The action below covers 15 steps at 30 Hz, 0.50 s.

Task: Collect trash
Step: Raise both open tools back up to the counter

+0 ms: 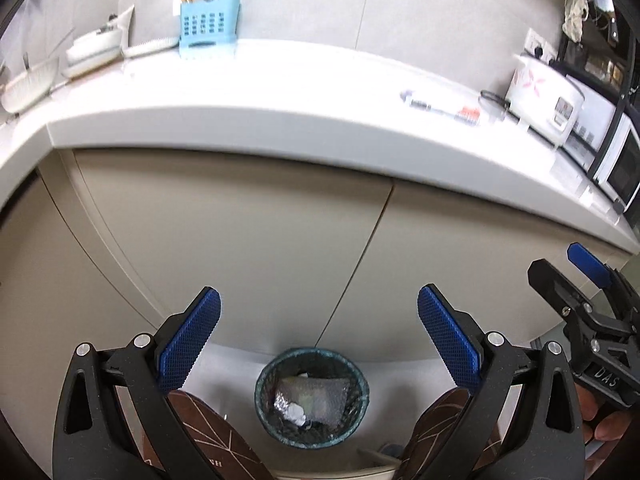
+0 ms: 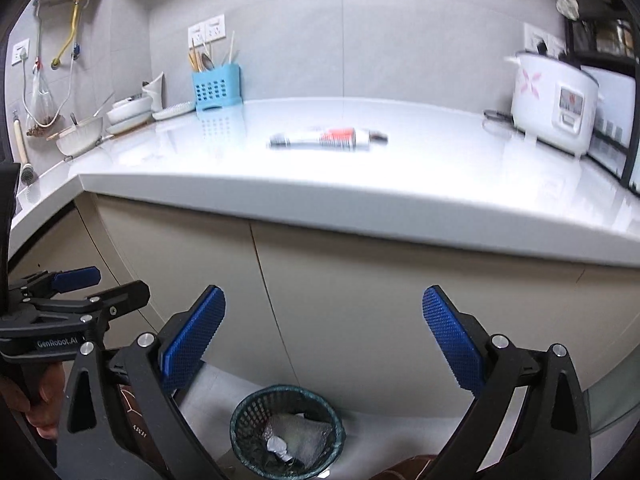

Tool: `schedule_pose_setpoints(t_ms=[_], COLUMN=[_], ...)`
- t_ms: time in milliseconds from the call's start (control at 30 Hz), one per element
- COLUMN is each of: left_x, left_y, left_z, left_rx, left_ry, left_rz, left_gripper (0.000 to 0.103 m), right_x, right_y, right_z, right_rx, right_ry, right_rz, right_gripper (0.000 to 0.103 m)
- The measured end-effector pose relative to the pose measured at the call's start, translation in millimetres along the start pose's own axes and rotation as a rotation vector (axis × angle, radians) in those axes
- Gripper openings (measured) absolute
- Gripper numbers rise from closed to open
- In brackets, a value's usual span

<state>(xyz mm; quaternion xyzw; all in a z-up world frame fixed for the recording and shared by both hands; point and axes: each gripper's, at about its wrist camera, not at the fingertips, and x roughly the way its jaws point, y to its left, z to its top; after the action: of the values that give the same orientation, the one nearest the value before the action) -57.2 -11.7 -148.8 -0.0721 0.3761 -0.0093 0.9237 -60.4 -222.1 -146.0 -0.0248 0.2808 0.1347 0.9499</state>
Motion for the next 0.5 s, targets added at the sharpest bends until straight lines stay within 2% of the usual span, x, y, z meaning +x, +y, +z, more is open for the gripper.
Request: schedule_pose_setpoints(t_ms=[267,500], left_x=[-22.7,-27.9], left_y=[-15.4,-26.3], left_z=[40.3,78.0], left_rx=[-0.005,0.001], left_ry=[-0.042,-0.057], left_rz=[0.028,0.03], left_gripper=[0.097,0.097], right_x=[-5.2,31.8], right_y=[-7.5,-22.9], right_z=[61.5,128.5], right_rx=[-0.064,-0.132], right_ry=[-0.035,0.037], right_rz=[-0.017,-0.009], right_gripper=[0.095,0.095])
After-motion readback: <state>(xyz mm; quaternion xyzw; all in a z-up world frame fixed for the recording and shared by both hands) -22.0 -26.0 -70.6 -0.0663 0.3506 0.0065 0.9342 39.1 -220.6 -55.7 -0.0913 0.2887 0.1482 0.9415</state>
